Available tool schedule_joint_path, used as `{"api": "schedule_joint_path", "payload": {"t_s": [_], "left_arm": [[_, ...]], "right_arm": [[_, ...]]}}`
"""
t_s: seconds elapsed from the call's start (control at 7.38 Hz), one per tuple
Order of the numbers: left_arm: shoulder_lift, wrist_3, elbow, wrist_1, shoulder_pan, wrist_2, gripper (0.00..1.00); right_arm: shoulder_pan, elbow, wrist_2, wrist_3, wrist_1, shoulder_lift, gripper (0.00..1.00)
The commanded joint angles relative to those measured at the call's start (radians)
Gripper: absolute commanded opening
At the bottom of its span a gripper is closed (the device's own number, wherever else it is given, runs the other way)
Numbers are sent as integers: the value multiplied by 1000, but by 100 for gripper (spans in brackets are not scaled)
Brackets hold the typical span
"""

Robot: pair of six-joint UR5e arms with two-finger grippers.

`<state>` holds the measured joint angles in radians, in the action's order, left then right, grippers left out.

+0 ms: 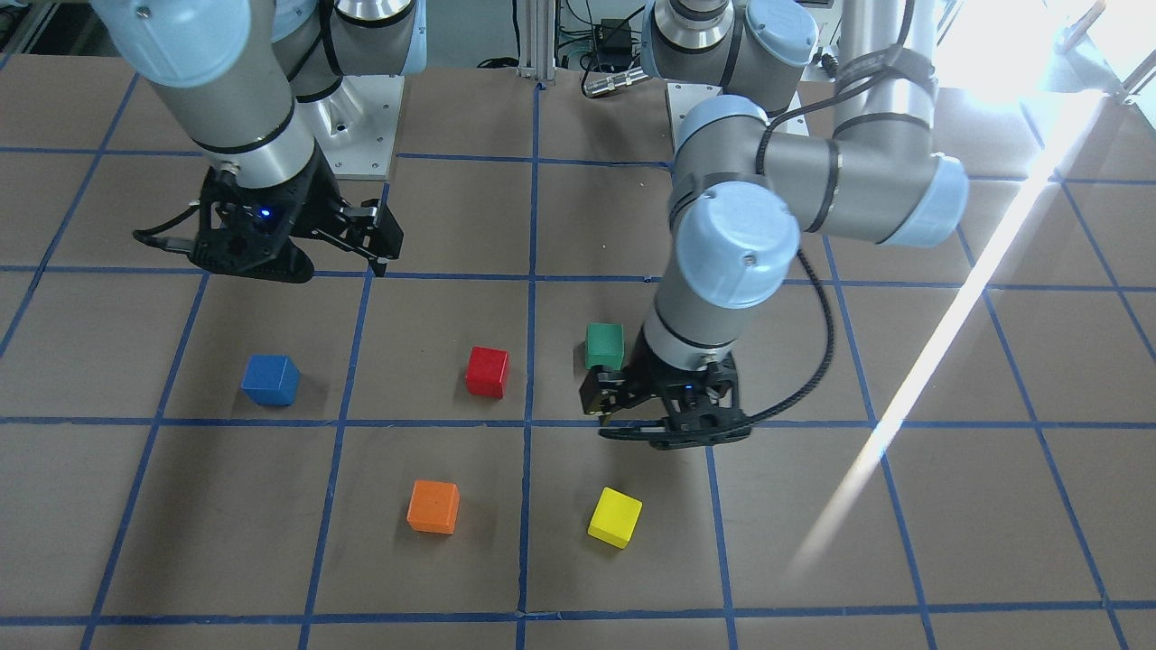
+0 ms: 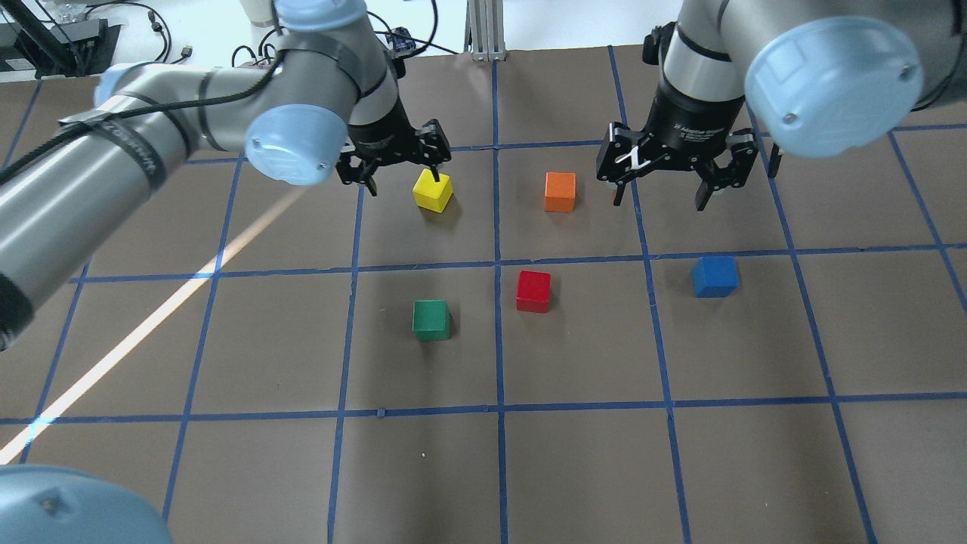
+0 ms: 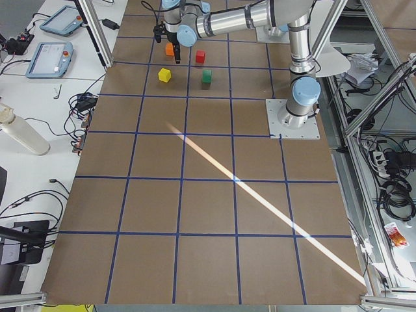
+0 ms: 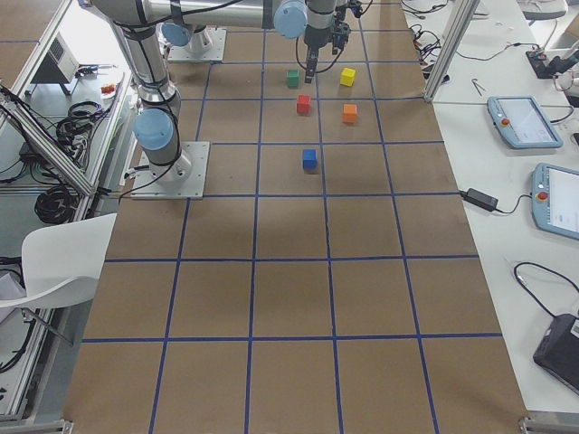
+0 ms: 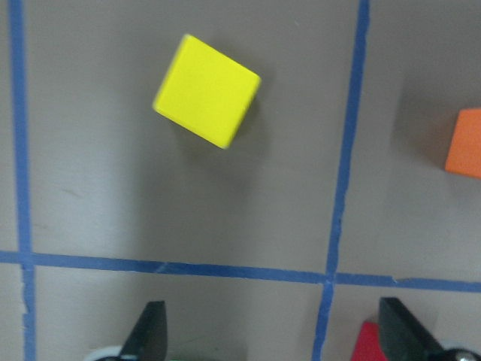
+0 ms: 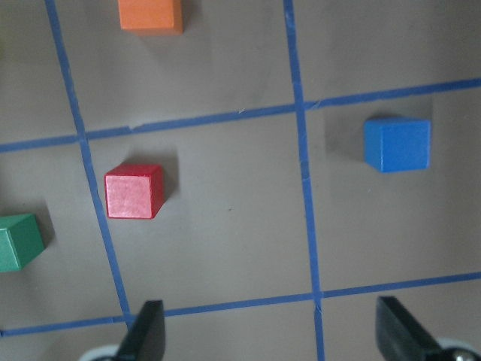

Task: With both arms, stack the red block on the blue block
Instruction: 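Raise the left gripper away while the right gripper moves over the red cube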

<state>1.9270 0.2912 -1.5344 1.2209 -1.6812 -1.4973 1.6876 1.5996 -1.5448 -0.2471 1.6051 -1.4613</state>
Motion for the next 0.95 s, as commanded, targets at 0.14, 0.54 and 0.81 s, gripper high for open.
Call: {"api": "schedule_joint_path", "payload": {"t_s": [0.14, 0.54, 0.81], "left_arm": [[-162, -157, 0, 172, 188, -3, 100], [-236, -283, -27, 196, 239, -75, 100], [-263, -329, -106, 183, 238, -69, 100]], "right_arm": [[154, 136, -3, -197, 230, 93, 100], [208, 244, 0, -281, 470, 170, 100], [208, 261, 0, -281, 564, 214, 100]]}}
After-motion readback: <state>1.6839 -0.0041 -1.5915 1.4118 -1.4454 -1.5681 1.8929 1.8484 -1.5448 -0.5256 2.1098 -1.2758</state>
